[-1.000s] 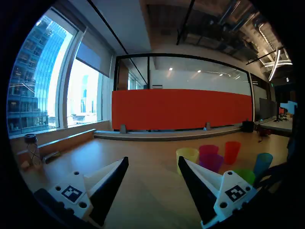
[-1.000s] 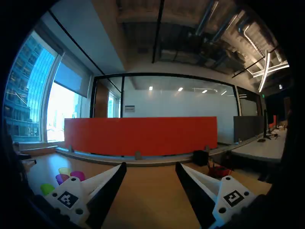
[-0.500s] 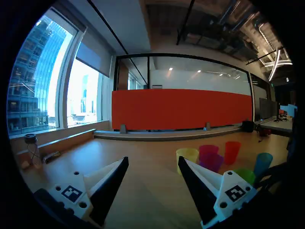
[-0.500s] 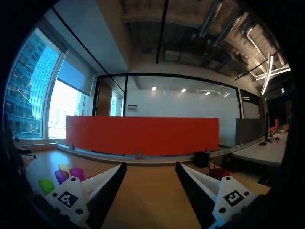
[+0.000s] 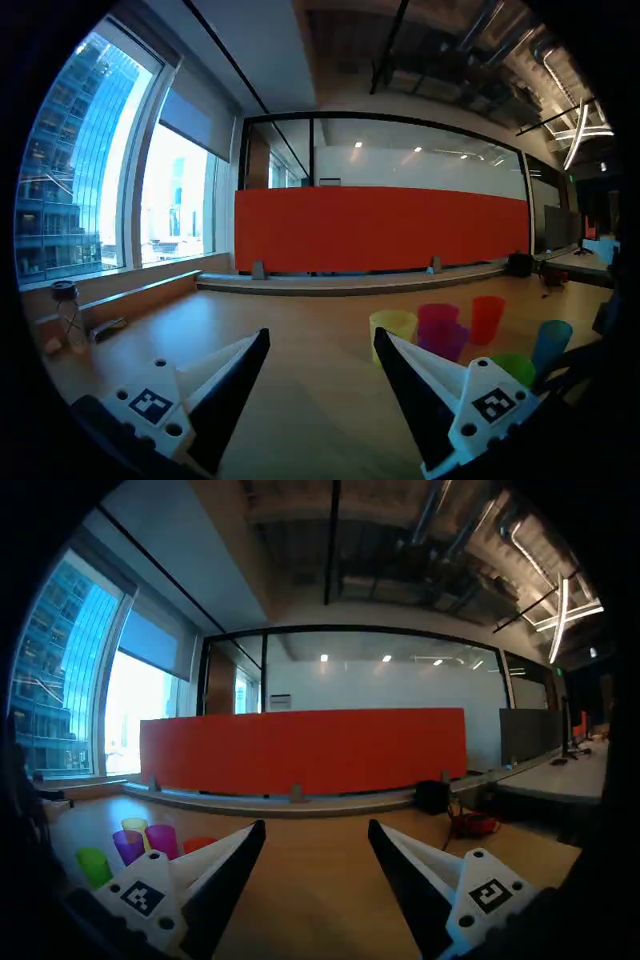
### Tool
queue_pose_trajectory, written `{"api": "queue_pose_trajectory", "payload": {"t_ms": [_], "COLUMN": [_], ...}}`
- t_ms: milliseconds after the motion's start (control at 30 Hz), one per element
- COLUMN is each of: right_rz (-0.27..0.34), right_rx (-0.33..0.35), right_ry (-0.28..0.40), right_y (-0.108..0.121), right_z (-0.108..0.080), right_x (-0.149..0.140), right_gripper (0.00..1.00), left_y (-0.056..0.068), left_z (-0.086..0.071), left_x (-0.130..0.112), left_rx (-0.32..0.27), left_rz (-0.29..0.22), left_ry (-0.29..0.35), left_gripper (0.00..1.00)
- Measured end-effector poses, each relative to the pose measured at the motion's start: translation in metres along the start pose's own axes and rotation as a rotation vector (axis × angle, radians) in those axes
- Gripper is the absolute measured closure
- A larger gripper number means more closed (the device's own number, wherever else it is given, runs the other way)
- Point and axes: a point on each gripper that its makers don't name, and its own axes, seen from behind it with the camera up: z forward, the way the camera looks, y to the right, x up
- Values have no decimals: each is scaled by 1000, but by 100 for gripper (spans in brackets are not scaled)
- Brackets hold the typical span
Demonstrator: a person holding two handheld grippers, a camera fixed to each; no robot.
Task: Pour water
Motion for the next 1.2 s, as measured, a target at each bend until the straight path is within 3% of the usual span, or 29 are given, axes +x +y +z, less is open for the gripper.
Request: {"api": "queue_pose_trajectory", "payload": {"t_ms": [200,500,1200], "right_rz": [-18,3,-37], "right_rx": [-4,-22,-24], "right_ry": [0,-21,-80], "right_y": [5,16,21], "right_z": [4,8,9], "right_x": [-11,-27,-55], "right_gripper": [1,1,1], "left_y": [0,1,1], "left_z": [0,0,0], "left_x": [0,0,0], "left_rx": [0,0,0], "left_rz": [0,0,0], "left_ry": [0,0,0], "left_gripper": [3,3,3]}}
